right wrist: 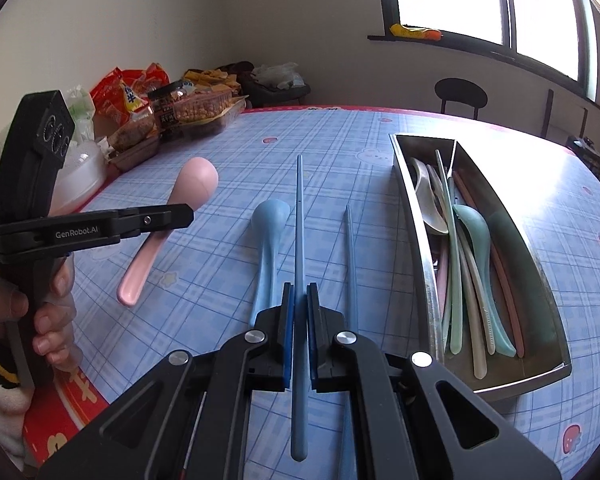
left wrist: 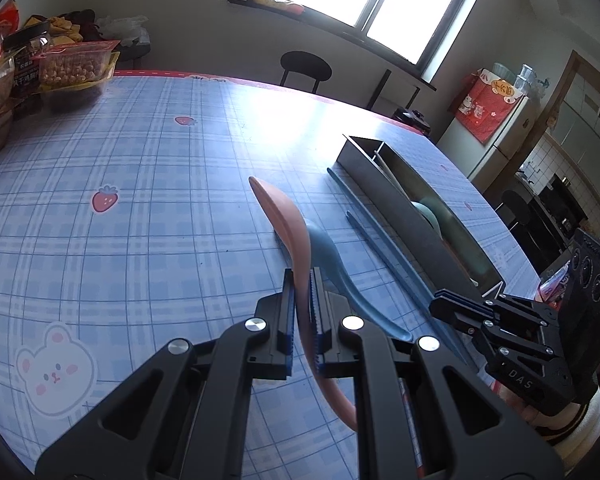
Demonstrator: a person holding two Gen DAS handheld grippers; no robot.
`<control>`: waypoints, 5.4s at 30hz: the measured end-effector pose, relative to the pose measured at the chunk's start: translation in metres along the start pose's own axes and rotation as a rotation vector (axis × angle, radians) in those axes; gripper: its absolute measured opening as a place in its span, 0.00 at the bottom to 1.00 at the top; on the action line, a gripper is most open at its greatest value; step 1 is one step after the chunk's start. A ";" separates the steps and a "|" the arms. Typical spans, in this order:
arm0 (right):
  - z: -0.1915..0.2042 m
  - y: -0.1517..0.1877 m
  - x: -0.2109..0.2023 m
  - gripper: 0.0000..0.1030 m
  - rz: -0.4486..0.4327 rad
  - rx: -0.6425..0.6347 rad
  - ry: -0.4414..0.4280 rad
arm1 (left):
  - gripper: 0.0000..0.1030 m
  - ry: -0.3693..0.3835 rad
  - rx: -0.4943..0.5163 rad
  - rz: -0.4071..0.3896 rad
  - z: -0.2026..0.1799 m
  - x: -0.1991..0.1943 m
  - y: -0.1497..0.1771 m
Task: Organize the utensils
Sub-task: 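Carry the pink spoon and blue chopstick into the steel tray with both tools, then open both tools over the tray and move back toward the blue spoon, then close the left tool on the blue spoon while the right tool grips the last blue chopstick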
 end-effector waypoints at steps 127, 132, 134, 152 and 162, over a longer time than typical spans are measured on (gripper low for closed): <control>0.001 0.022 0.022 0.24 0.215 -0.133 0.243 | 0.28 -0.110 0.024 -0.044 -0.007 -0.002 0.008; 0.003 0.023 0.019 0.23 0.211 -0.141 0.228 | 0.28 -0.105 0.016 -0.041 -0.007 -0.001 0.010; 0.005 0.023 0.018 0.17 0.207 -0.142 0.217 | 0.28 -0.104 0.014 -0.040 -0.007 -0.001 0.009; 0.004 0.036 0.007 0.07 0.149 -0.094 0.089 | 0.28 -0.076 -0.114 0.092 -0.004 0.037 0.019; 0.006 0.036 0.007 0.07 0.146 -0.102 0.056 | 0.38 -0.182 -0.074 0.136 -0.012 0.076 -0.004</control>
Point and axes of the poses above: each gripper's, at about its wrist camera, not at the fingertips, and x roughly the way its jaws point, z to its left, y to its underside, the point moved 9 cm from there along x, roughly the way its jaws point, and after that the axes turned 14 degrees about y, right-handed, at the moved point
